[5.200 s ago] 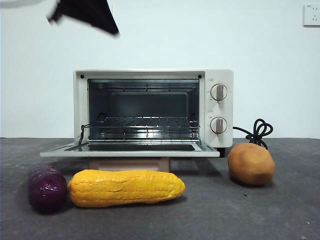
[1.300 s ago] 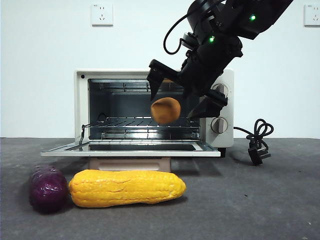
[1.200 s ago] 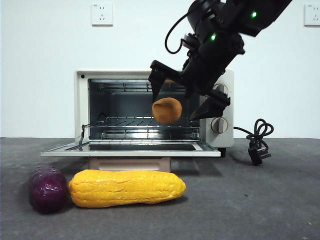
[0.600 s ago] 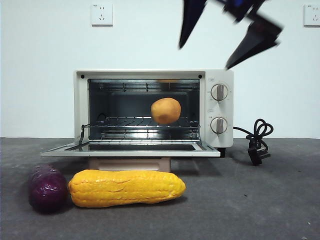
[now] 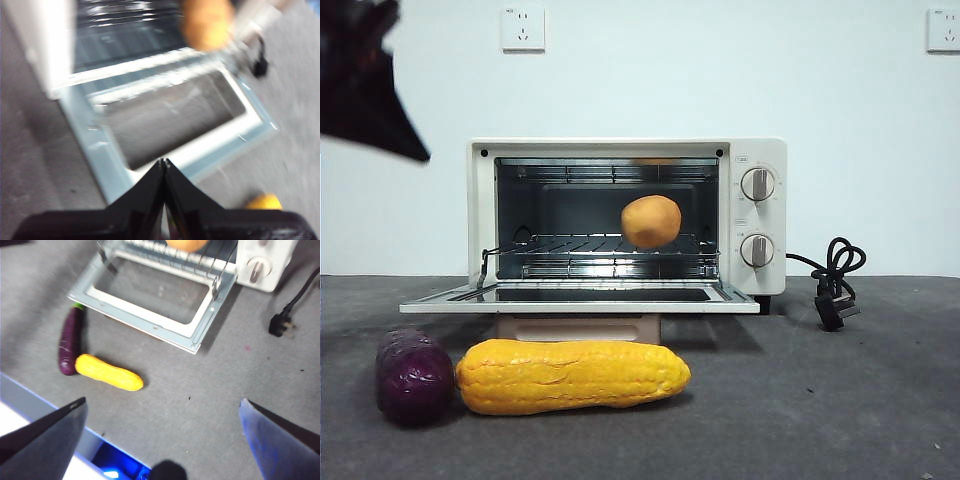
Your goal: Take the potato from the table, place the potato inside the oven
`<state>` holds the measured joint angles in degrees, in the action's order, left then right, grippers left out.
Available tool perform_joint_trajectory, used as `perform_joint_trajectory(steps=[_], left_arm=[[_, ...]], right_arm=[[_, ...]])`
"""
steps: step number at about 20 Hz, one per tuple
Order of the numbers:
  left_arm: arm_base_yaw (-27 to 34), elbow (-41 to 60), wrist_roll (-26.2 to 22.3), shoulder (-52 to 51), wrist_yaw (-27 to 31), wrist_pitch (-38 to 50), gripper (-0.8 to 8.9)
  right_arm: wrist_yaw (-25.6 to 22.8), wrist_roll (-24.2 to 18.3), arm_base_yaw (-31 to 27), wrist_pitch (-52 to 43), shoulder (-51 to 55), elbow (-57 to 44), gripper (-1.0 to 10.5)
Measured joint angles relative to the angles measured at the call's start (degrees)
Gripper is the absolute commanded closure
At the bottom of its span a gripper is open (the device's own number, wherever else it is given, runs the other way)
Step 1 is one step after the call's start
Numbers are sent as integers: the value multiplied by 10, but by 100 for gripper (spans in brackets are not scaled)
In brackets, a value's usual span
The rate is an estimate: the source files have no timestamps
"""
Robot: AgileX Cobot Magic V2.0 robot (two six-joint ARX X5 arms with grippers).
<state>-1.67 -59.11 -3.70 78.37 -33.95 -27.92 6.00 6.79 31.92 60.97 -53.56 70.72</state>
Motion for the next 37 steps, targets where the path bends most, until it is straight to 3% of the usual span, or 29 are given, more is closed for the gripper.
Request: perform_joint_trajectory(steps=[4,9,13,26,33,37], left_arm=[[41,0,18,121,-49,46,822],[47,1,23,232,-35,81,822],[47,2,29,255,-34,113,822],[40,3,65,289,-129,131,823],[47,6,179,290,-234,265,822],[42,6,239,290,-242,352,822]], right_arm=[[0,19,0,12,67,0,442],[0,54,0,18,117,0,442],[0,64,0,26,128,0,442],[0,69,0,27,127,0,442],[-2,69,0,27,127,0,442],[-2,69,0,27,128,0,442]])
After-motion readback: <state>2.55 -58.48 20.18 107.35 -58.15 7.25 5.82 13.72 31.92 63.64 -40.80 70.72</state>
